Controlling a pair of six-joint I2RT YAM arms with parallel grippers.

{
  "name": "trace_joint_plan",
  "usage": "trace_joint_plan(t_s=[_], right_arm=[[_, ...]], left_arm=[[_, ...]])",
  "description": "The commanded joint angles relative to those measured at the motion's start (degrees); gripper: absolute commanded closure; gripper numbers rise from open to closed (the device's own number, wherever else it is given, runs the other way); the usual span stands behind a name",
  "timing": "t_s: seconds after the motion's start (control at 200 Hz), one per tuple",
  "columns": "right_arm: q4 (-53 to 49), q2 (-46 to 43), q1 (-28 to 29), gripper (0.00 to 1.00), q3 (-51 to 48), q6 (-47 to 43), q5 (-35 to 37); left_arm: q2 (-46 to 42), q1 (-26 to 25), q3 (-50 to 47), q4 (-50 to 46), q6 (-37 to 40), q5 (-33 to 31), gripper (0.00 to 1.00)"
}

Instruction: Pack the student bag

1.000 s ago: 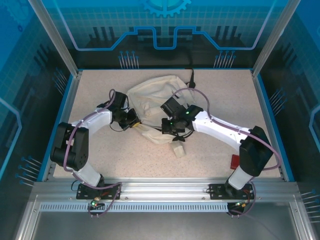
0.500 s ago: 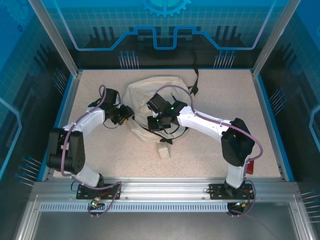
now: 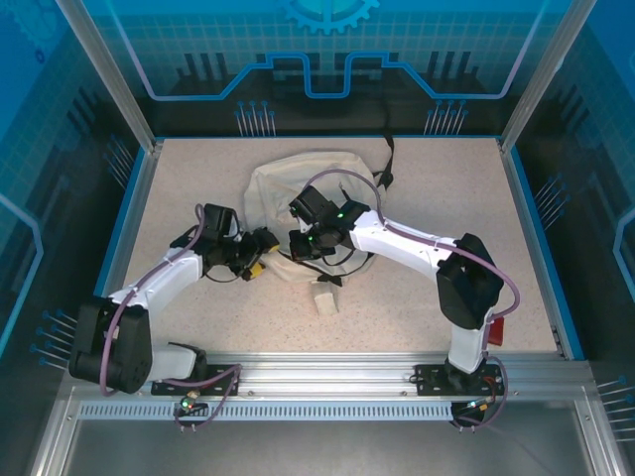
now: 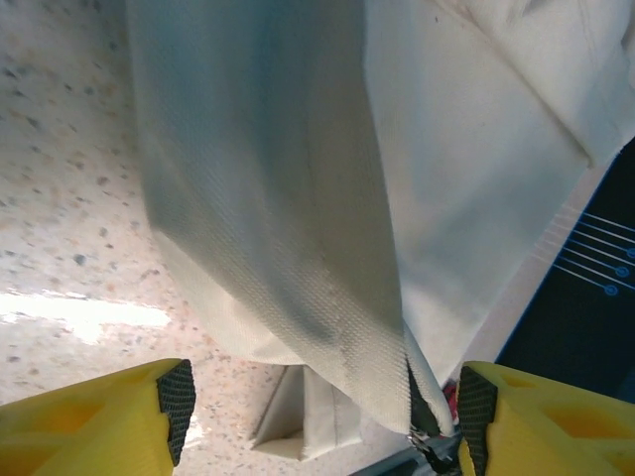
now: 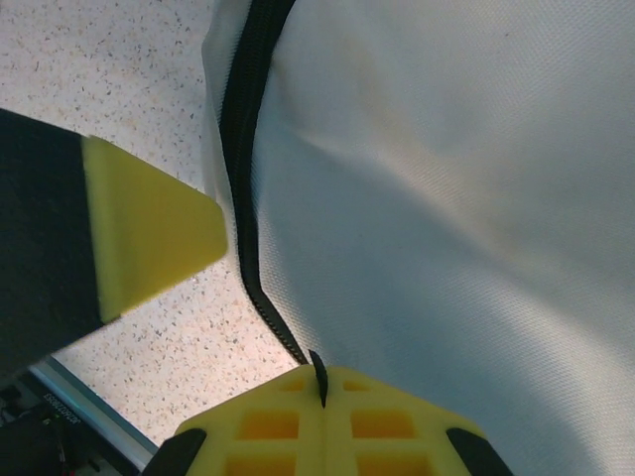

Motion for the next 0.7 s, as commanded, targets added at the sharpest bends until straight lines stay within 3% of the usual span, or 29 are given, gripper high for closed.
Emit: trace_joint_plan(t_s=[0.0, 0.095, 0.26, 0.48, 0.695], right_arm=[[0.03, 0.09, 1.14, 1.0, -0.27, 1.25, -2.27], [-0.47, -0.25, 1.43, 1.0, -0.8, 1.79, -2.57], [-2.31, -1.72, 2.21, 1.0, -1.06, 2.23, -0.29], [-10.79, -4.68, 4.19, 1.0, 1.38, 2.01, 13.52], [-17.85, -5.12, 5.04, 1.0, 5.03, 2.04, 24.78]], left_arm=[[2.08, -1.18, 0.77, 4.27, -3.39, 2.95, 0.27], [4.05, -2.03, 1.39, 5.71, -4.05, 2.65, 0.31], [6.84, -2.2, 1.5, 8.09, -5.25, 1.52, 0.53], [7.72, -2.19, 2.21, 5.14, -2.98, -3.77, 0.79], [8.17, -2.18, 2.58, 2.72, -0.86, -6.62, 0.89]])
